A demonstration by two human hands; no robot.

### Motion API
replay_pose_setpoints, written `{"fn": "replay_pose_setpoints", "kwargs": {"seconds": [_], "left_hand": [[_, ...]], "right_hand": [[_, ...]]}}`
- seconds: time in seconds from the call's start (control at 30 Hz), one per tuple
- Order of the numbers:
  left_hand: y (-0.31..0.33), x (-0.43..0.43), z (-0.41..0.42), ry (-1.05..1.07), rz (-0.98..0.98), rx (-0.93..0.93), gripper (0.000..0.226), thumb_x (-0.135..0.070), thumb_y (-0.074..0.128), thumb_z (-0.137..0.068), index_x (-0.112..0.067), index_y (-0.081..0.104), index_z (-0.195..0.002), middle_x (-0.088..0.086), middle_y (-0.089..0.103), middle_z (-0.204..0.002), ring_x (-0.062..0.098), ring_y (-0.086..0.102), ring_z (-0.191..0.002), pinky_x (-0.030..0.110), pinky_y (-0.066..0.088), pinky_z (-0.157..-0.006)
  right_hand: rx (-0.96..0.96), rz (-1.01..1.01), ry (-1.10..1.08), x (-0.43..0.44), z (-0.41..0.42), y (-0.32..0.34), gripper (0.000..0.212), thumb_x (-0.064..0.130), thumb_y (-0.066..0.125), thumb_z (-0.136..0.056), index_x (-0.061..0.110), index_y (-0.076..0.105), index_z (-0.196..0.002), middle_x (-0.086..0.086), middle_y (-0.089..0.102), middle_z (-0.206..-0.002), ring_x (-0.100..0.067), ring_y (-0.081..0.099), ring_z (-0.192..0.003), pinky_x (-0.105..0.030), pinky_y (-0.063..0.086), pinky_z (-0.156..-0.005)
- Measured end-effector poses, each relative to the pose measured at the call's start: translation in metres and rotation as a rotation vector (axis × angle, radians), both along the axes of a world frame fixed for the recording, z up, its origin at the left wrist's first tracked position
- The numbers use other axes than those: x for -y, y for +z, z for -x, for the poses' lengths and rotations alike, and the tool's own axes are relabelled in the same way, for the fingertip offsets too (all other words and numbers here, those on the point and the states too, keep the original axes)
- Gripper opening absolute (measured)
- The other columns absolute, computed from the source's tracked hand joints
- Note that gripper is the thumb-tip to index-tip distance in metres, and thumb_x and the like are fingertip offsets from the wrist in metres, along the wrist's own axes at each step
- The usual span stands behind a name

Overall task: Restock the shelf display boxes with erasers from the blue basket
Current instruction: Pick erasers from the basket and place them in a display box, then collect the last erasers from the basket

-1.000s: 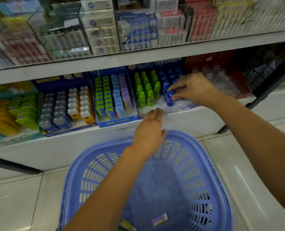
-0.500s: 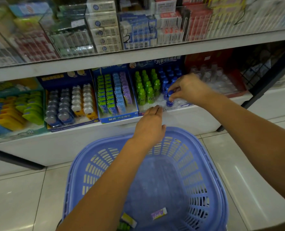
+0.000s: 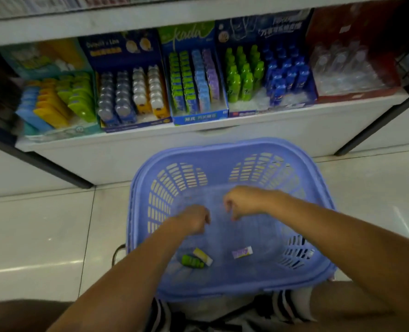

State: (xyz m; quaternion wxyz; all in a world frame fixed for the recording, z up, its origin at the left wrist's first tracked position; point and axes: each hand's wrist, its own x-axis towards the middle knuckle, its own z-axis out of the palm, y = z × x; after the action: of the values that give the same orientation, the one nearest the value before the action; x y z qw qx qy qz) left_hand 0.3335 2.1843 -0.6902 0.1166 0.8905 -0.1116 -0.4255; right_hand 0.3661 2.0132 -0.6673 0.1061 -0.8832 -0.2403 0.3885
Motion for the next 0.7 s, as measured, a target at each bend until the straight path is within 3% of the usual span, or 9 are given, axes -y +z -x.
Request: {"fn": "replay_pose_setpoints", "kwargs": {"seconds": [0.1,0.2,0.27,0.4,0.5,0.6,0.63,0.7], "left_hand": [[-0.037,-0.007,0.028,-0.193,-0.094,-0.091,0.031,-0.008,0.060,-0.086,-0.003,0.063,-0.116,0.018,0.061,-0.122,0.031,0.056,-0.115,0.034,0.043,-0.094],[-0.056,-0.004,0.037,-0.296,-0.146,-0.080,0.033,-0.014,0.062,-0.087,0.002,0.061,-0.116,0.023,0.060,-0.122,0.036,0.056,-0.115,0.038,0.043,-0.095],[-0.067,-0.001,0.036,-0.335,-0.150,-0.052,0.037,-0.015,0.062,-0.088,0.001,0.057,-0.121,0.022,0.057,-0.127,0.036,0.054,-0.119,0.039,0.041,-0.100],[-0.082,0.005,0.036,-0.407,-0.190,-0.081,0.037,-0.018,0.068,-0.085,-0.002,0.060,-0.118,0.020,0.059,-0.123,0.035,0.057,-0.116,0.040,0.044,-0.097],[-0.084,0.007,0.038,-0.471,-0.142,-0.062,0.031,-0.015,0.069,-0.081,-0.004,0.064,-0.110,0.018,0.062,-0.116,0.034,0.059,-0.111,0.039,0.046,-0.092],[-0.088,0.006,0.040,-0.458,-0.071,0.047,0.027,-0.014,0.087,-0.049,-0.006,0.073,-0.070,0.012,0.071,-0.076,0.022,0.071,-0.075,0.024,0.053,-0.064],[-0.088,0.007,0.039,-0.443,-0.066,0.059,0.024,-0.015,0.086,-0.052,-0.005,0.072,-0.070,0.013,0.071,-0.076,0.022,0.071,-0.076,0.024,0.052,-0.064],[-0.093,0.010,0.035,-0.377,-0.083,0.046,0.025,-0.013,0.066,-0.081,-0.001,0.067,-0.103,0.019,0.066,-0.110,0.031,0.062,-0.108,0.033,0.047,-0.089]], "right_hand": [[-0.122,0.103,0.124,0.000,0.029,-0.062,0.038,0.013,0.071,-0.080,0.004,0.060,-0.115,-0.015,0.060,-0.121,-0.025,0.055,-0.110,-0.028,0.039,-0.087],[-0.160,0.160,0.174,0.005,0.044,-0.097,0.032,0.015,0.075,-0.077,0.010,0.060,-0.104,-0.018,0.058,-0.119,-0.029,0.055,-0.110,-0.031,0.042,-0.087],[-0.162,0.194,0.170,0.007,0.051,-0.115,0.040,0.017,0.076,-0.076,0.007,0.058,-0.111,-0.019,0.054,-0.121,-0.032,0.054,-0.110,-0.033,0.043,-0.089],[0.027,0.160,0.386,0.011,0.060,-0.138,0.028,0.024,0.045,-0.096,0.007,0.056,-0.116,-0.017,0.052,-0.128,-0.030,0.051,-0.116,-0.032,0.040,-0.094],[-0.046,0.057,0.308,0.016,0.057,-0.145,0.031,0.026,0.050,-0.094,0.005,0.055,-0.116,-0.017,0.050,-0.126,-0.031,0.045,-0.118,-0.036,0.038,-0.097],[-0.087,0.039,0.187,0.022,0.046,-0.143,0.039,0.026,0.065,-0.084,0.003,0.056,-0.114,-0.018,0.050,-0.125,-0.031,0.047,-0.116,-0.035,0.038,-0.095],[-0.096,0.021,0.086,0.023,0.044,-0.143,0.040,0.027,0.066,-0.084,0.003,0.056,-0.114,-0.018,0.052,-0.123,-0.031,0.050,-0.114,-0.034,0.039,-0.093],[-0.098,-0.011,-0.104,0.023,0.038,-0.136,0.038,0.034,0.067,-0.084,0.006,0.059,-0.109,-0.017,0.061,-0.115,-0.030,0.057,-0.105,-0.031,0.042,-0.084]]}}
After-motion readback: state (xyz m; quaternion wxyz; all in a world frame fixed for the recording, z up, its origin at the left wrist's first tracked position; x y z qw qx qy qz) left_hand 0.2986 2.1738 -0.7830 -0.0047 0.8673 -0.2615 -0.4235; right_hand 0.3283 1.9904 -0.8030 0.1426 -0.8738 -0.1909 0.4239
